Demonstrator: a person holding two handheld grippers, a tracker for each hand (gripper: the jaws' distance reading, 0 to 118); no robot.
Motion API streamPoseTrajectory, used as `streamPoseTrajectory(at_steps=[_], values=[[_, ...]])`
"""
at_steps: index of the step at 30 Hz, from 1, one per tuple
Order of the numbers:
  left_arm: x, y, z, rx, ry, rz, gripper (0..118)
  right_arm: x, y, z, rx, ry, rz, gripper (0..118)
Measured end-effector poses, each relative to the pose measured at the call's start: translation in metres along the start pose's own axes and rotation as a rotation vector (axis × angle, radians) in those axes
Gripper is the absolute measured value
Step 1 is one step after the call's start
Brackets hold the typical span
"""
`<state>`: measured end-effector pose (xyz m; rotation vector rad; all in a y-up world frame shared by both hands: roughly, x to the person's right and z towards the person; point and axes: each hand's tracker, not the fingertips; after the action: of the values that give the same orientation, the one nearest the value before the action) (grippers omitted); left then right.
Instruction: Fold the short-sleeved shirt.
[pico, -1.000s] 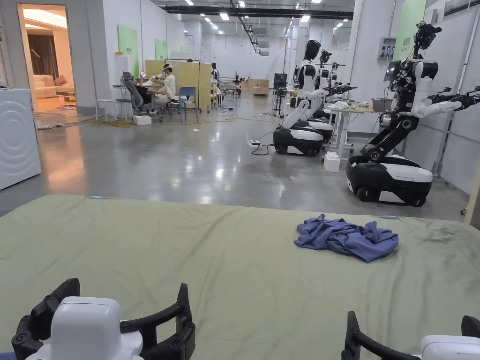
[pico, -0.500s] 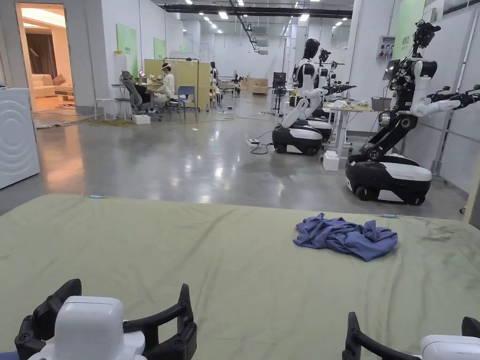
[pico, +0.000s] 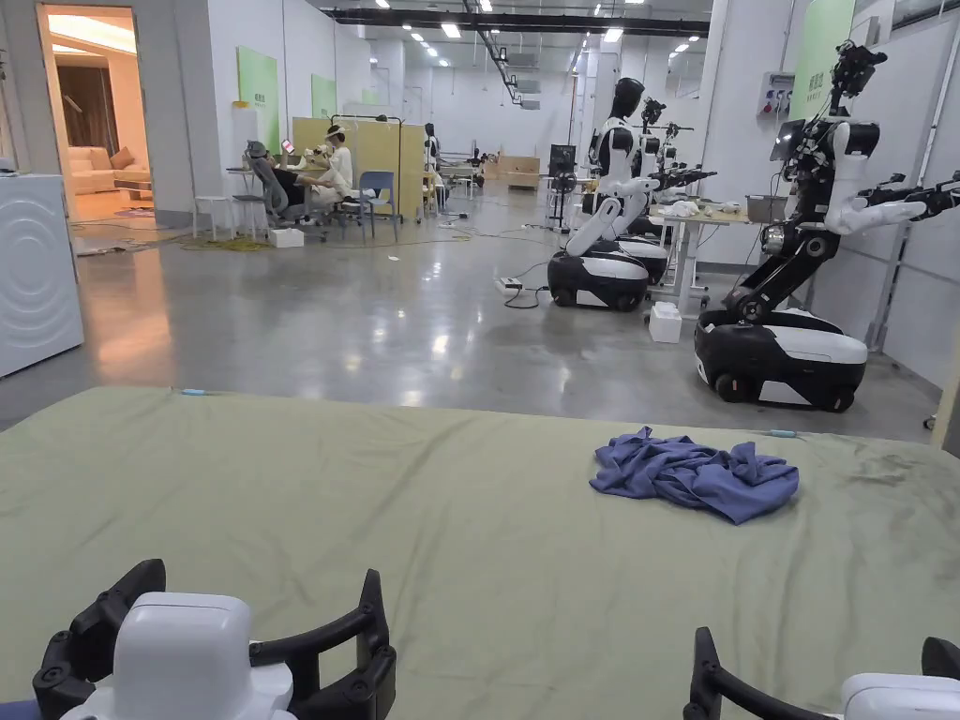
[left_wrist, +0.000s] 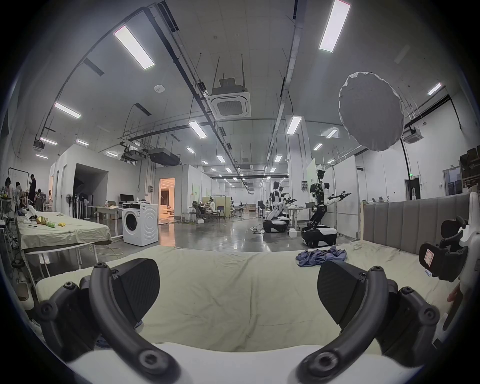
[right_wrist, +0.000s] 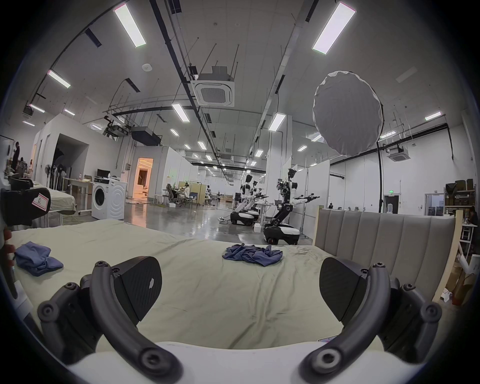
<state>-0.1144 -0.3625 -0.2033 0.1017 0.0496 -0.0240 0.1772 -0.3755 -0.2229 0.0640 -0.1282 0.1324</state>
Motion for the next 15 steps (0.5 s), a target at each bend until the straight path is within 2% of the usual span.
streamPoseTrajectory(at_steps=[15], values=[[-0.0003, 0.0003, 0.001, 0.004, -0.001, -0.001, 118, -0.0001, 0.0004, 0.0006, 0.001, 0.0, -0.001, 118]])
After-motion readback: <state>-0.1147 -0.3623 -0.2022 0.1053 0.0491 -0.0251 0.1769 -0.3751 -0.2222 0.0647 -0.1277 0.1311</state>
